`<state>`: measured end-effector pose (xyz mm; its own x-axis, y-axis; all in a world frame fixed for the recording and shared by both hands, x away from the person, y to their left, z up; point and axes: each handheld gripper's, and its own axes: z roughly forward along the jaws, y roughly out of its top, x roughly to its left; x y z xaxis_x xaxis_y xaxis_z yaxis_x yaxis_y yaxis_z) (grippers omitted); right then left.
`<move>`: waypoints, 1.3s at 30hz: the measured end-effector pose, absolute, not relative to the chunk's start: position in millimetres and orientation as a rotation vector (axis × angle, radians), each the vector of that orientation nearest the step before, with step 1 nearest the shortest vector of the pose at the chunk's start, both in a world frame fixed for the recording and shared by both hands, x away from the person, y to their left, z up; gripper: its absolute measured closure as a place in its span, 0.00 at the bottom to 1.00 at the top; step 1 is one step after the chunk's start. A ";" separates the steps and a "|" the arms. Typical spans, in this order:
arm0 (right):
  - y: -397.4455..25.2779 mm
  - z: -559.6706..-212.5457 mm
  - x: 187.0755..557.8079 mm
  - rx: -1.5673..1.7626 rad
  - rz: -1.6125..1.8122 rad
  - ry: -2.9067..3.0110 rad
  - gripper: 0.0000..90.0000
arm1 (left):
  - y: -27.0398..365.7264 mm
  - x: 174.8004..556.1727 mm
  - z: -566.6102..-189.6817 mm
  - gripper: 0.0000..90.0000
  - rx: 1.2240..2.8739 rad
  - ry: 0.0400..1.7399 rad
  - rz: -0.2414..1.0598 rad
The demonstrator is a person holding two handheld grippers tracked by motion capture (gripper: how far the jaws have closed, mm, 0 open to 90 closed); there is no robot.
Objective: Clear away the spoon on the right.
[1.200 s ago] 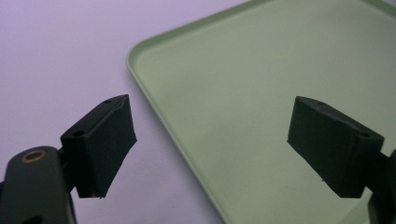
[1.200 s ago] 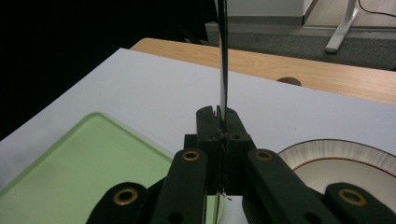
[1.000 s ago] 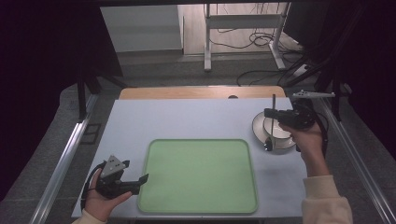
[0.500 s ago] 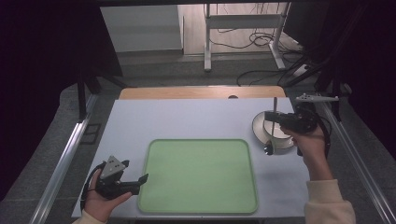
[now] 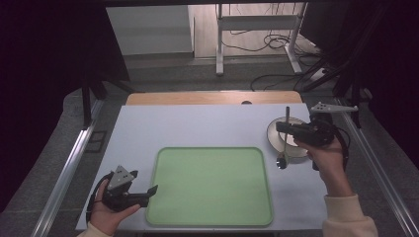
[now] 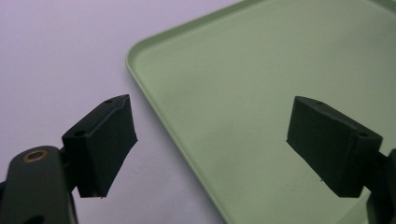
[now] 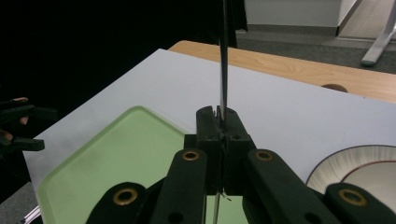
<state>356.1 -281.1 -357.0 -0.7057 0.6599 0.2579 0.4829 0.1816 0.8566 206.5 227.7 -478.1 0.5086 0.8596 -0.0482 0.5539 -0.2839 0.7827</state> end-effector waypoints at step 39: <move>-219.6 -370.2 307.6 1.038 1.590 2.414 0.98 | 229.6 206.3 -477.6 0.17 1.968 1.157 0.506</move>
